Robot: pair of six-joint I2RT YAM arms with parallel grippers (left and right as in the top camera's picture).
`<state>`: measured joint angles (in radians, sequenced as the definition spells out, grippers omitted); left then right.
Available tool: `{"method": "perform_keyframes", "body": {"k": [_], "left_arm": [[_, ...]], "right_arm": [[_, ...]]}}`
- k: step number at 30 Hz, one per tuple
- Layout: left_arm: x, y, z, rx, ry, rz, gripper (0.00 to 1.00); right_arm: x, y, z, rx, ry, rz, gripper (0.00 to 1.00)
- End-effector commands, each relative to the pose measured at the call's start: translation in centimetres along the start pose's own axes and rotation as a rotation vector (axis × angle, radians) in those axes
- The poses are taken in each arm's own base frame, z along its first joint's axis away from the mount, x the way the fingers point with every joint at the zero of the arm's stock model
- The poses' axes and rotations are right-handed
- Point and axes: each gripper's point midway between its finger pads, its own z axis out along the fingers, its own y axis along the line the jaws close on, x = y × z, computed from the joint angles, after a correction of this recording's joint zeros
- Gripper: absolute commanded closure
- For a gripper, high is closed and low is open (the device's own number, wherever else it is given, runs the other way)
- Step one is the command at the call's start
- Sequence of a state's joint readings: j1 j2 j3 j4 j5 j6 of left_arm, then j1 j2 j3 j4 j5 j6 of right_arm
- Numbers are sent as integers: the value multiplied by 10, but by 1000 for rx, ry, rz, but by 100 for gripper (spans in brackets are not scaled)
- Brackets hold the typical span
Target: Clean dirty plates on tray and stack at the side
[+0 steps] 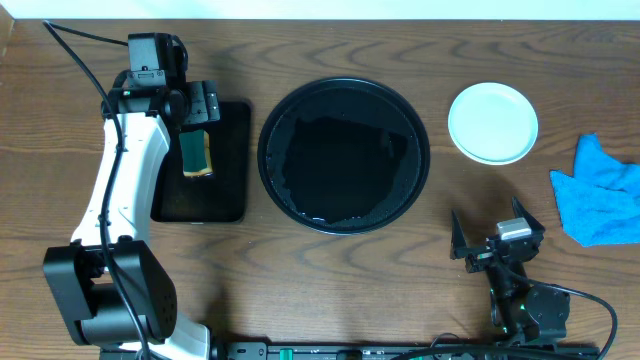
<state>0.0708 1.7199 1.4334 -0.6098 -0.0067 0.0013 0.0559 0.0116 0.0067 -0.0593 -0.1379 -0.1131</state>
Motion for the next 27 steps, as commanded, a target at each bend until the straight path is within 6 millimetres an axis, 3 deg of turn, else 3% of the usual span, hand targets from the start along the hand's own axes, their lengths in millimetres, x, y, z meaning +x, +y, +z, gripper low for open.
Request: {"method": "perform_keyframes", "body": {"k": [1,8,10,13,20,24,27], "left_arm": [[-2,3,1,-8,-1,1,9],[-3,3,0,-8,-3,0,9],[-7,2,-10,-5,-25,1,9],[-13,-2,-40,6,-75,9,9],[-26,-4,-152,38,-326,8,9],[-7,4,-197,35,-414,-1,8],[26,7,-210,39,-405,-10,9]], "right_arm": [[0,0,0,3,-2,11,1],[0,0,0,3,-1,11,1],[0,0,0,3,-2,11,1],[0,0,0,3,-1,11,1],[0,0,0,3,-1,11,1],[0,0,0,3,-2,11,1],[0,0,0,3,-2,11,1]]}}
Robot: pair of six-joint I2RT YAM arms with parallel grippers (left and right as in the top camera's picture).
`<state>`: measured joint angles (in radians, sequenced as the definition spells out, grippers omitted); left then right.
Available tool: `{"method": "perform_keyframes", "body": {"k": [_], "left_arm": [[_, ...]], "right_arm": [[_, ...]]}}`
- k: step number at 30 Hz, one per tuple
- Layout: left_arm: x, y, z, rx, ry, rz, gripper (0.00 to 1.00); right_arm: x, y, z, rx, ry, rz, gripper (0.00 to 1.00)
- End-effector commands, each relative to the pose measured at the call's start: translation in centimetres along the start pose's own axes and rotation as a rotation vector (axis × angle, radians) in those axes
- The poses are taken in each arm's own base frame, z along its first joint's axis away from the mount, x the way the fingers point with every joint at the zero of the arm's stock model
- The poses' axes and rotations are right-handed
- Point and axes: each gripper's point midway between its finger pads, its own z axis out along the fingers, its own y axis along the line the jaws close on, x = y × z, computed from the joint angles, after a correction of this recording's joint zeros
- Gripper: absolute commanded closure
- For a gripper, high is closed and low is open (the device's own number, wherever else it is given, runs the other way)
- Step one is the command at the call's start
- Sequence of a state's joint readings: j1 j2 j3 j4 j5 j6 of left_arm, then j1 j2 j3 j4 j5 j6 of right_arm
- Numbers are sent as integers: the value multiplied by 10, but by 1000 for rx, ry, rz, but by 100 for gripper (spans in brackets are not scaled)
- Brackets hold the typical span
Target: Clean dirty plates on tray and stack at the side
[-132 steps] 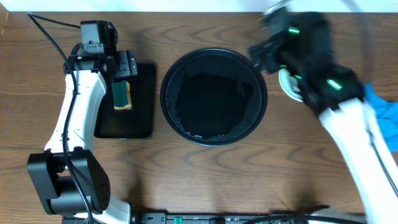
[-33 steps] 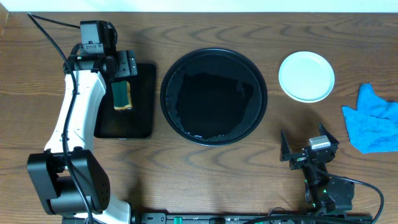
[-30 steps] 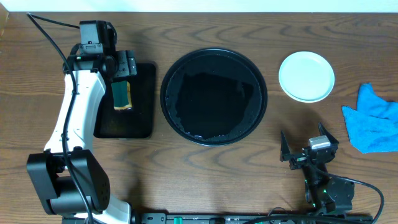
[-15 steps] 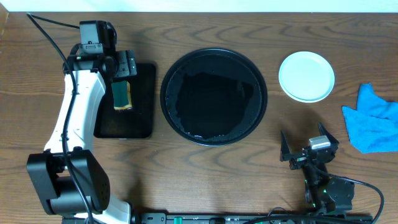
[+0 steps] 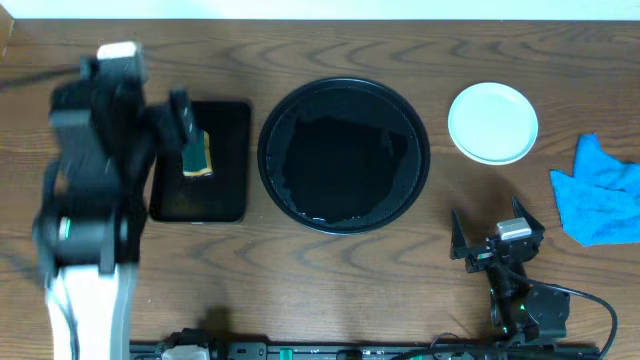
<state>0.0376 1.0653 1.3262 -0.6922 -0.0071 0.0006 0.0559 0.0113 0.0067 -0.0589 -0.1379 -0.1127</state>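
Observation:
A white plate (image 5: 492, 122) lies on the table at the right, looking clean. The round black tray (image 5: 343, 212) sits in the middle and holds no plate that I can see. A green and yellow sponge (image 5: 197, 156) rests on the small black rectangular tray (image 5: 222, 195) at the left. My left gripper (image 5: 178, 120) is motion-blurred just left of the sponge, and its jaws cannot be made out. My right gripper (image 5: 492, 236) stands open and empty near the front right edge.
A crumpled blue cloth (image 5: 598, 192) lies at the far right edge of the table. The left arm's blurred white and black body (image 5: 88, 200) covers the table's left side.
The left arm has swung left and toward the front, and its gripper now sits left of the sponge instead of above it. The sponge, plate, cloth and right arm have not moved.

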Motion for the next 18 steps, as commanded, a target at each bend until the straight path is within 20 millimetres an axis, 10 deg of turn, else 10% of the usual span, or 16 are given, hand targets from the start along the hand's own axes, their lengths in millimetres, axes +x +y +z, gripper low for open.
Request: {"method": "perform_keyframes", "body": {"k": [1,9,18], "left_arm": [[42,6,-10,-16,68,-12,9],[139,16,-20,-31,74,-120,8],[92,16,-37,67,-486,-305,9]], "right_arm": [[0,0,0,3,-1,11,1],[0,0,0,3,0,11,1],[0,0,0,3,0,11,1]]}}
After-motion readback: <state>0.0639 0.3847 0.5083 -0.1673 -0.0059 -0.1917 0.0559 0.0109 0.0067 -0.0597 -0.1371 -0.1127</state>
